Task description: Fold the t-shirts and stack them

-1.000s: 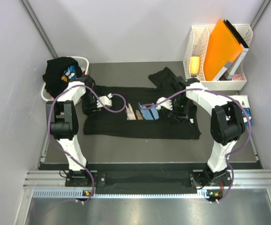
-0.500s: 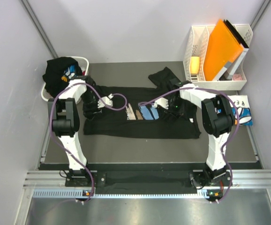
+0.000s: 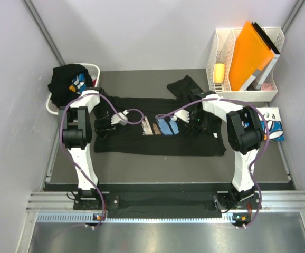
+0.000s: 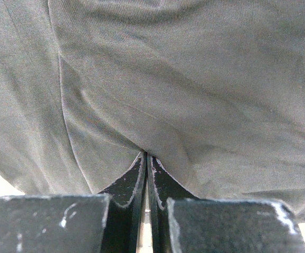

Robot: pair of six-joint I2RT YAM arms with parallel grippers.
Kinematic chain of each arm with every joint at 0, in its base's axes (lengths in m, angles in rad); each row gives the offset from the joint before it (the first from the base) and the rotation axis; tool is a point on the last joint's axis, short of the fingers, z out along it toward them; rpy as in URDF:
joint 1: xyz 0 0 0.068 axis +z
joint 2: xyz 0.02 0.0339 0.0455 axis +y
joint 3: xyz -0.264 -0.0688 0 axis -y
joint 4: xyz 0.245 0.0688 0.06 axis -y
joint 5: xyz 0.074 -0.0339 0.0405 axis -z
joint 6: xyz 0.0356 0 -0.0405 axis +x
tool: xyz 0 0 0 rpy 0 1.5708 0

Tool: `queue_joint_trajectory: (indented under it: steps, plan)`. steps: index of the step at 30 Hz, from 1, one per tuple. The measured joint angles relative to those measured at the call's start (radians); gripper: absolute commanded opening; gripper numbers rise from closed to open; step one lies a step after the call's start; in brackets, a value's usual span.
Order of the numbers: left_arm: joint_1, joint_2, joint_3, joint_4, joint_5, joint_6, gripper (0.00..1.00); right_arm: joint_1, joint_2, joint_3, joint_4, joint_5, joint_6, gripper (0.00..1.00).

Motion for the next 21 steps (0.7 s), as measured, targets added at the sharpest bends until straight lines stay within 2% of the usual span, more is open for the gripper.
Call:
queue_joint_trajectory:
  steps: [1, 3, 4, 5, 18, 19, 21]
  plan:
    - [0.000, 0.009, 0.002, -0.002, -0.002, 0.000, 0.46, 0.000, 0.000, 0.000, 0.000, 0.000, 0.000, 0.00]
    - [0.000, 0.020, 0.020, -0.010, -0.004, -0.002, 0.30, 0.000, 0.000, 0.000, 0.001, 0.000, 0.000, 0.00]
    - [0.000, 0.028, 0.031, -0.015, -0.004, -0.003, 0.19, 0.000, 0.000, 0.000, 0.002, 0.000, 0.001, 0.00]
    - [0.000, 0.037, 0.043, -0.019, -0.004, -0.004, 0.00, 0.000, 0.000, 0.000, 0.002, 0.001, 0.001, 0.00]
    - [0.000, 0.127, 0.196, -0.057, -0.010, -0.018, 0.00, 0.004, 0.001, -0.001, 0.003, 0.008, 0.001, 0.00]
    - [0.000, 0.127, 0.196, -0.057, -0.014, -0.018, 0.02, 0.004, 0.001, -0.001, 0.003, 0.008, 0.001, 0.00]
    - [0.000, 0.127, 0.196, -0.057, -0.024, -0.018, 0.18, 0.005, 0.001, -0.001, 0.003, 0.008, 0.001, 0.00]
